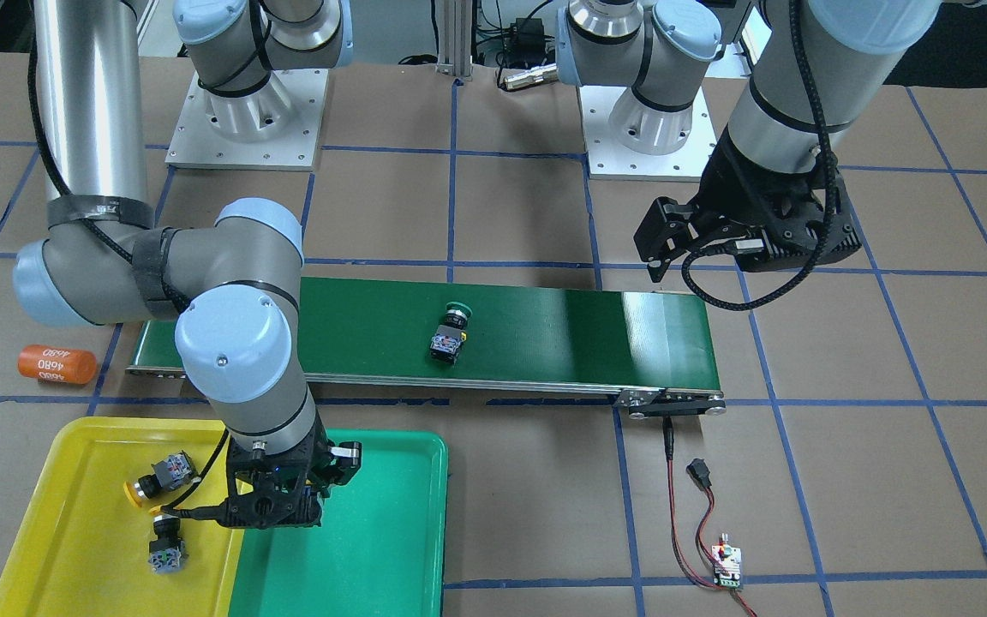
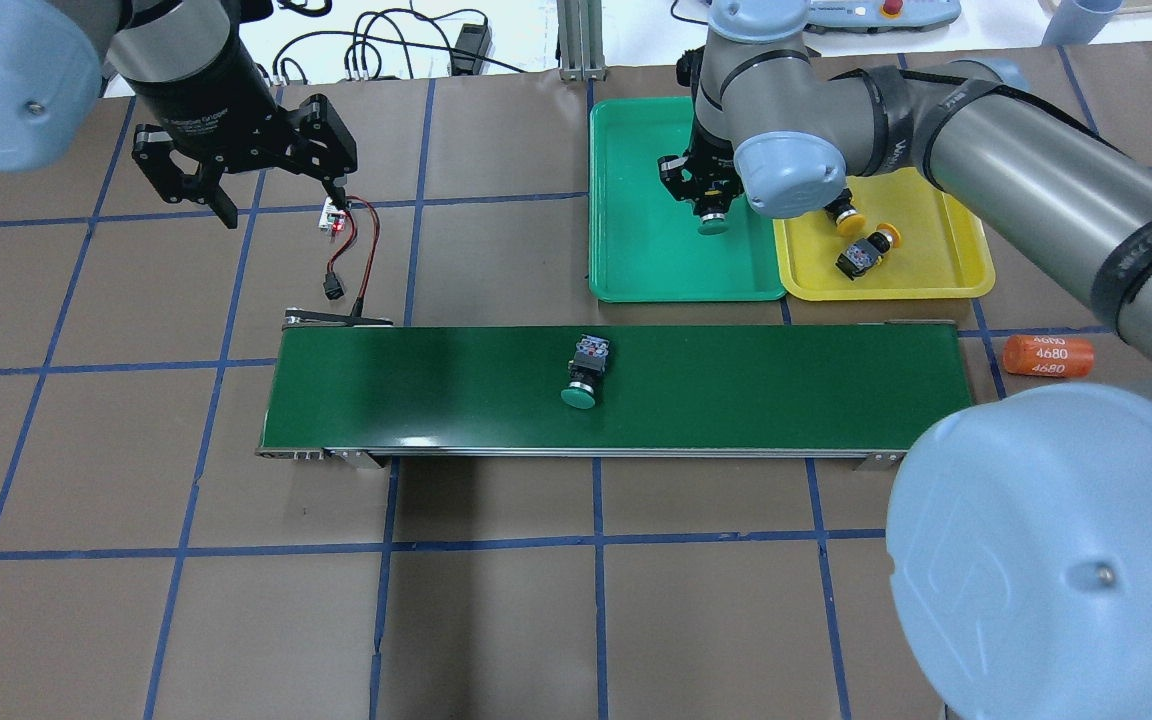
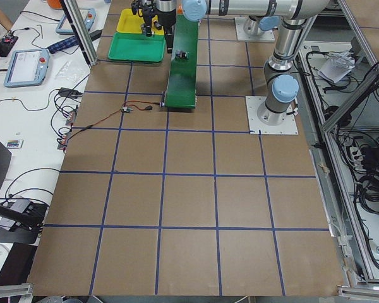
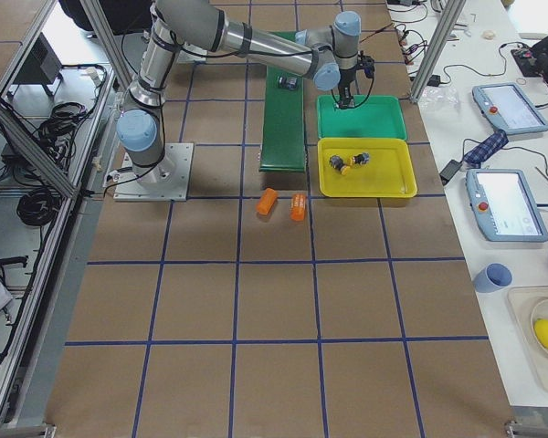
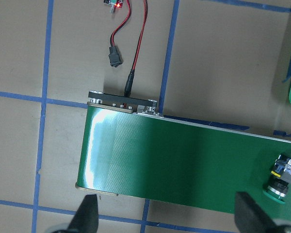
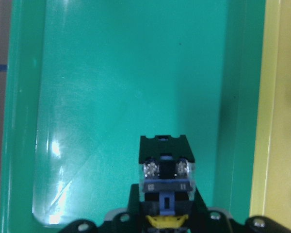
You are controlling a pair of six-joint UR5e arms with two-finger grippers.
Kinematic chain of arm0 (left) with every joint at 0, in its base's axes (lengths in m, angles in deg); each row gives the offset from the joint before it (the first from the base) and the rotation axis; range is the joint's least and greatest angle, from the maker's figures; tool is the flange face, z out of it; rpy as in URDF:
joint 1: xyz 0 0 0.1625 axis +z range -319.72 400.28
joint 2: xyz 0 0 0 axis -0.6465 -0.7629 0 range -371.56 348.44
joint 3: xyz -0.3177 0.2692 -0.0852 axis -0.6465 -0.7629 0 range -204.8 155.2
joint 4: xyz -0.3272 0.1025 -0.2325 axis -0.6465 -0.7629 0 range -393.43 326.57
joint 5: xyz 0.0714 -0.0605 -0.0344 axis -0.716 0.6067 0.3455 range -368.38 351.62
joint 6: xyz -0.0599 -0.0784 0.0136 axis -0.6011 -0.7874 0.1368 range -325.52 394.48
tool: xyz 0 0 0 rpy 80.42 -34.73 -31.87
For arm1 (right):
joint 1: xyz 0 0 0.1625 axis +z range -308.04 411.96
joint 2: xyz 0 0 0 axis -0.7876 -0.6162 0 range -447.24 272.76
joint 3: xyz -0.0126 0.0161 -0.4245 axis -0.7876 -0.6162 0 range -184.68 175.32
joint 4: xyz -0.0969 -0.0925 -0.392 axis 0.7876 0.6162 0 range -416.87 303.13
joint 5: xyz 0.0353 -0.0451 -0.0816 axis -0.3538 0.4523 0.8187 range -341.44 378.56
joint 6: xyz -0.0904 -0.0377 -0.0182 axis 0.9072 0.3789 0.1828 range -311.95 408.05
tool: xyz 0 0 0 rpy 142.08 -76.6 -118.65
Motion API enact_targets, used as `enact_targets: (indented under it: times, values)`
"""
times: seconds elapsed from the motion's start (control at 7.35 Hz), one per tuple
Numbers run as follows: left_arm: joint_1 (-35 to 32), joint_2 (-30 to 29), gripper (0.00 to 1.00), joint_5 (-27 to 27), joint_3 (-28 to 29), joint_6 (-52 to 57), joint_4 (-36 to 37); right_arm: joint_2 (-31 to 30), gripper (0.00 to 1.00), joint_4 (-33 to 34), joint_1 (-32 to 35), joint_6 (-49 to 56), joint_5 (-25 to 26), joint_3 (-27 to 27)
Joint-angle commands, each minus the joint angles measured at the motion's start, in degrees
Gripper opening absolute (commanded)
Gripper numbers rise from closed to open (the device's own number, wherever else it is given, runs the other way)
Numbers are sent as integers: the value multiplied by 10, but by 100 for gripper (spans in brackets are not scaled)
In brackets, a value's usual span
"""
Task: Sort buttons by color to trays
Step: 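Lift the green switch and release it in the green tray, then return the right gripper and lower it onto the last green-capped switch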
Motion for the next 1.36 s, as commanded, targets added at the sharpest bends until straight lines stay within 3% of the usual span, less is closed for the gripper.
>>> enact_targets:
  times: [0.0,0.14,0.27,0.68,0.95,1.23]
  values:
    - [0,1,100,1,1,0,0,18,29,-3,-6,1,-6,10]
    - [1,1,100,2,1,0,0,19,85,3,-6,0,-5,23]
    - [0,-1,100,2,0,0,1,16,100,5,-7,1,-5,24]
    - [1,1,100,1,0,0,0,-46,100,-29,-8,0,-4,31]
    - [1,-1,100,3,1,0,1,-151,100,-140,-6,-4,-5,57]
    - [1,0,100,3,1,0,1,-210,100,-193,-4,-35,1,103]
